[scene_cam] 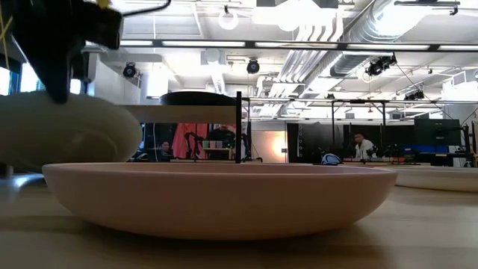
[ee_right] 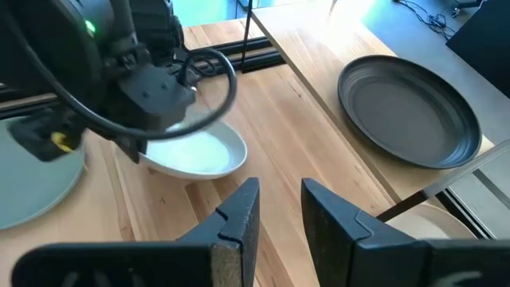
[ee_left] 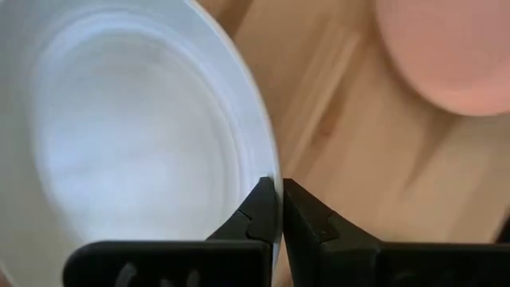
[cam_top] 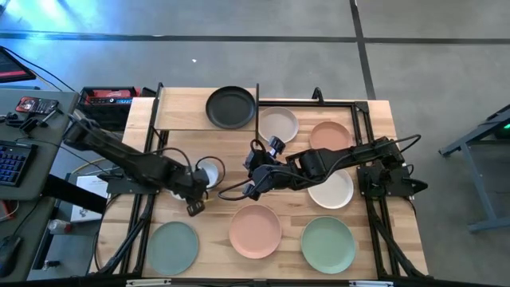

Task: Place and stack plates onto a shelf
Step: Stack the gray plate on top of the black plate on the shelf

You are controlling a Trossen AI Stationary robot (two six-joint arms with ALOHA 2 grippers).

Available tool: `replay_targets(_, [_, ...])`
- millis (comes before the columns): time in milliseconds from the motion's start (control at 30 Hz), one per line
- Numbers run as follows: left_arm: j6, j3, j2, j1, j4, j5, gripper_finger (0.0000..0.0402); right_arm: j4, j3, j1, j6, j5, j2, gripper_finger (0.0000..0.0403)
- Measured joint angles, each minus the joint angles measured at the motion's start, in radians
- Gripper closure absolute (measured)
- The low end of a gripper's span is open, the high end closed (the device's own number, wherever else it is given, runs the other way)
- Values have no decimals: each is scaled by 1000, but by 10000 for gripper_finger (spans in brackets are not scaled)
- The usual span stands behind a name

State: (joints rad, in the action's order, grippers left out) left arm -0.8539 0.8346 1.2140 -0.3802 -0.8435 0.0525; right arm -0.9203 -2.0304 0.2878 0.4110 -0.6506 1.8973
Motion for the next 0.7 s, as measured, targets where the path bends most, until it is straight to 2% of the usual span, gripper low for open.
replay_targets(467, [56,61,-102,-36,-9,9,401,-2,0,0,0,0,0,323])
replay_targets(700, [123,134,-154,-60,-29,31,401,-2,0,-2,0,0,0,323])
